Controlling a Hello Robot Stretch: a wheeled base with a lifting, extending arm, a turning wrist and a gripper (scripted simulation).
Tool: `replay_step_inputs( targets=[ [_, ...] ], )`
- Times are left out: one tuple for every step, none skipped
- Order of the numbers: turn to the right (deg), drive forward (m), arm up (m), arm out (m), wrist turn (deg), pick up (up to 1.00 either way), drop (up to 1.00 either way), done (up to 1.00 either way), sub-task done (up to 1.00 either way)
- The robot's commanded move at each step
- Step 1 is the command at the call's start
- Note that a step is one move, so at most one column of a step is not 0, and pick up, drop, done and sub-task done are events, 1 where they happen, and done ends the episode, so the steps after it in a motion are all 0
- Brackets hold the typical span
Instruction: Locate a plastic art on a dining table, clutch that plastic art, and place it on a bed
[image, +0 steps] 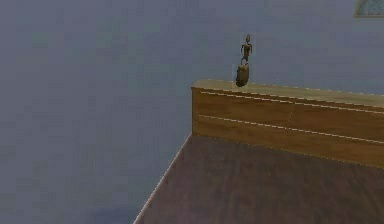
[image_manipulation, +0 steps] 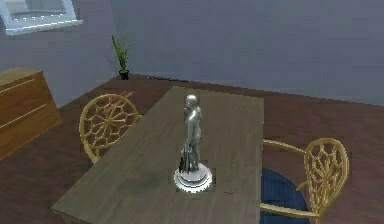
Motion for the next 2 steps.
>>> replay_step_inputs(
  targets=[
    [0.0, 0.00, 0.50, 0.00, 0.0, 0.00, 0.00, 0.00, 0.00],
    [0.0, 0.00, 0.32, 0.00, 0.0, 0.00, 0.00, 0.00, 0.00]
  ],
)
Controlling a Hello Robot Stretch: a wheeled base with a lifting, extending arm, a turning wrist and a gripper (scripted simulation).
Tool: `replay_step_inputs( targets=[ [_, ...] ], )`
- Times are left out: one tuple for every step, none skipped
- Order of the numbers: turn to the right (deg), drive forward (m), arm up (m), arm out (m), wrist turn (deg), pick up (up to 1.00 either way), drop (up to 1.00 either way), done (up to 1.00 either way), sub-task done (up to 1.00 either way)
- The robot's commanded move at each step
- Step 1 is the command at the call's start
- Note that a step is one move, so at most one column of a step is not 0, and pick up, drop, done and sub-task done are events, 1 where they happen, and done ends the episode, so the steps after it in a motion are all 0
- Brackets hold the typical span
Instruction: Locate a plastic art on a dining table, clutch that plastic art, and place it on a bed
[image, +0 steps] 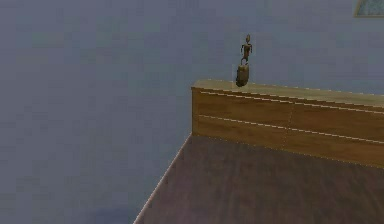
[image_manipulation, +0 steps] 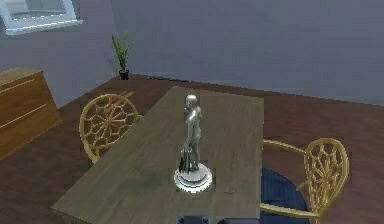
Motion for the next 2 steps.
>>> replay_step_inputs(
  targets=[
    [0.0, 0.00, 0.00, 0.22, 0.0, 0.00, 0.00, 0.00, 0.00],
    [0.0, 0.00, 0.00, 0.00, 45.0, 0.00, 0.00, 0.00, 0.00]
  ],
)
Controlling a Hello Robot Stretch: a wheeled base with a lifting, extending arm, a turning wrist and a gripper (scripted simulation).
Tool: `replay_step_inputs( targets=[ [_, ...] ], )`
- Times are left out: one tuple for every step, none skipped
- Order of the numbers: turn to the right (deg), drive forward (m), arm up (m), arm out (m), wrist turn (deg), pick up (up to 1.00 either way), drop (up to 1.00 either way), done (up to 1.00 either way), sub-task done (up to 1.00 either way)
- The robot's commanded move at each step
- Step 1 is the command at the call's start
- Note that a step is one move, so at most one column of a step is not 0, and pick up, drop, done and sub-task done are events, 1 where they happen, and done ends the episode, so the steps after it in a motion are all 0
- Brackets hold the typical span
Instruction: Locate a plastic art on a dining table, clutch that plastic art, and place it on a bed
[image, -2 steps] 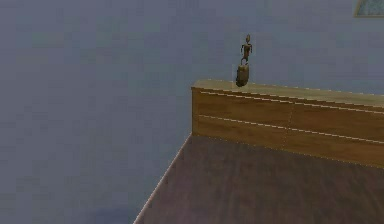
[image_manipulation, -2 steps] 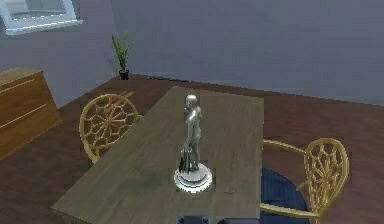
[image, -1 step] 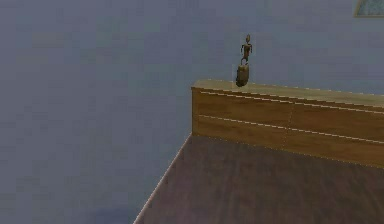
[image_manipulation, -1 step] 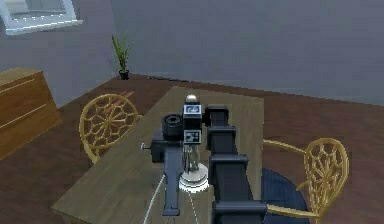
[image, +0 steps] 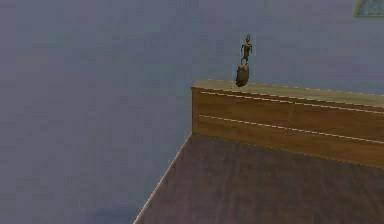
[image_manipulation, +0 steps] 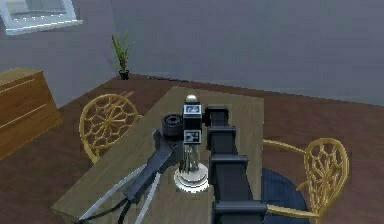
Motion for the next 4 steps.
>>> replay_step_inputs(
  targets=[
    [0.0, 0.00, 0.00, 0.00, 45.0, 0.00, 0.00, 0.00, 0.00],
    [0.0, 0.00, 0.00, 0.00, 45.0, 0.00, 0.00, 0.00, 0.00],
    [0.0, 0.00, 0.00, 0.00, 45.0, 0.00, 0.00, 0.00, 0.00],
    [0.0, 0.00, 0.00, 0.00, 12.0, 0.00, 0.00, 0.00, 0.00]
  ],
)
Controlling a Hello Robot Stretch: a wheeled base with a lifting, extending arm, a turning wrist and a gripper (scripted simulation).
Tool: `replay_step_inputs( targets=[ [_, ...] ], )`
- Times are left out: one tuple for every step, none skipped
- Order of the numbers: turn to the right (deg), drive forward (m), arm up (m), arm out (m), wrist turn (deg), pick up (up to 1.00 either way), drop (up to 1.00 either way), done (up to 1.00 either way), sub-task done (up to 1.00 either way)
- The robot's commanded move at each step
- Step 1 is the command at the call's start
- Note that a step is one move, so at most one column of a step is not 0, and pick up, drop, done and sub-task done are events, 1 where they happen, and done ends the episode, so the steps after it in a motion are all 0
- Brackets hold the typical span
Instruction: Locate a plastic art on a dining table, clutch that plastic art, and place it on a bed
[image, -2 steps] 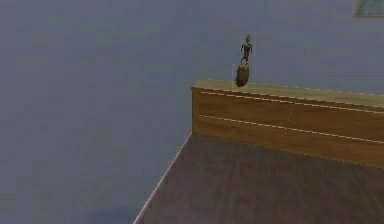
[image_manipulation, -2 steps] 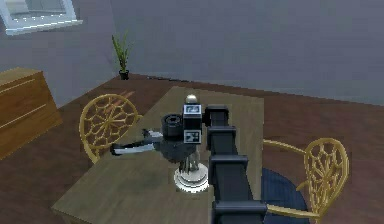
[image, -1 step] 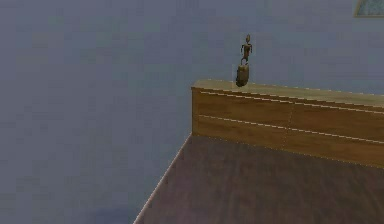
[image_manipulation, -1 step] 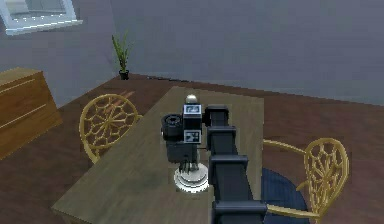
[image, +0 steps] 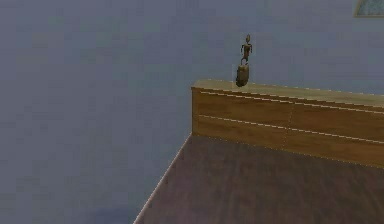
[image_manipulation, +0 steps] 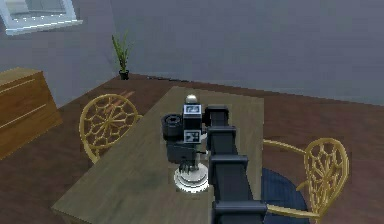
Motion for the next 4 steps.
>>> replay_step_inputs(
  targets=[
    [0.0, 0.00, 0.00, 0.00, 0.0, 1.00, 0.00, 0.00, 0.00],
    [0.0, 0.00, 0.06, 0.00, 0.0, 0.00, 0.00, 0.00, 0.00],
    [0.0, 0.00, 0.00, 0.00, -45.0, 0.00, 0.00, 0.00, 0.00],
    [0.0, 0.00, 0.00, 0.00, -45.0, 0.00, 0.00, 0.00, 0.00]
  ],
)
